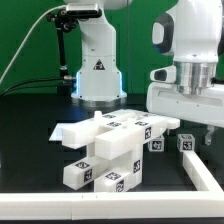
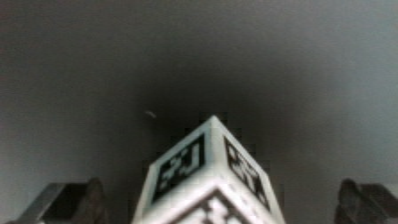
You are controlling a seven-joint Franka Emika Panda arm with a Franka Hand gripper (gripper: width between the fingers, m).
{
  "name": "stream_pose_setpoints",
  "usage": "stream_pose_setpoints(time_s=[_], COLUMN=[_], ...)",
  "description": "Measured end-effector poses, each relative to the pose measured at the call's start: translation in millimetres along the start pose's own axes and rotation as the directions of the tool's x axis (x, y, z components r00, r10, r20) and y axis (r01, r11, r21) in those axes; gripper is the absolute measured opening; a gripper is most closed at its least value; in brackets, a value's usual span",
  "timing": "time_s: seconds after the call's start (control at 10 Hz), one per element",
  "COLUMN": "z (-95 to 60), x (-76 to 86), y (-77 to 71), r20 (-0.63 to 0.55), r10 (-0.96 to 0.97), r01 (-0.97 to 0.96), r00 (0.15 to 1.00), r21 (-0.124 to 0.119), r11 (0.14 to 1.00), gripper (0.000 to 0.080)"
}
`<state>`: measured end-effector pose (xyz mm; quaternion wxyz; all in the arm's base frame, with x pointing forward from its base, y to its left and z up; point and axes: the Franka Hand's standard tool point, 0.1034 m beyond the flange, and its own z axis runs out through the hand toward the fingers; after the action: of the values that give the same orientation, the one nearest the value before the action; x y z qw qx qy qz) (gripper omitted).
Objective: Assemble chair
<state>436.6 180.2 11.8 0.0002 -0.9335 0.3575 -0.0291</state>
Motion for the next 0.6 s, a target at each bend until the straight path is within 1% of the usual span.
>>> stream_pose_setpoints(time_s=[0.1,0.3,0.5,0.6], z=[2.6,2.6,2.6,2.6], x=[-2.2,-2.1,-2.1,-2.1], y=[-1.5,-1.4,-1.4,-1.4], r20=[0.0,0.0,0.0,0.0], r10=[-0.008,-0.013,-0.015,-0.015], r01=[0.008,0.013,0.015,0.015], r00=[1.0,1.0,1.0,1.0], r21=[-0.003,-0.003,-0.003,-0.003], r11=[1.0,1.0,1.0,1.0], gripper=[0.0649,0.0649,0.037,0.0284])
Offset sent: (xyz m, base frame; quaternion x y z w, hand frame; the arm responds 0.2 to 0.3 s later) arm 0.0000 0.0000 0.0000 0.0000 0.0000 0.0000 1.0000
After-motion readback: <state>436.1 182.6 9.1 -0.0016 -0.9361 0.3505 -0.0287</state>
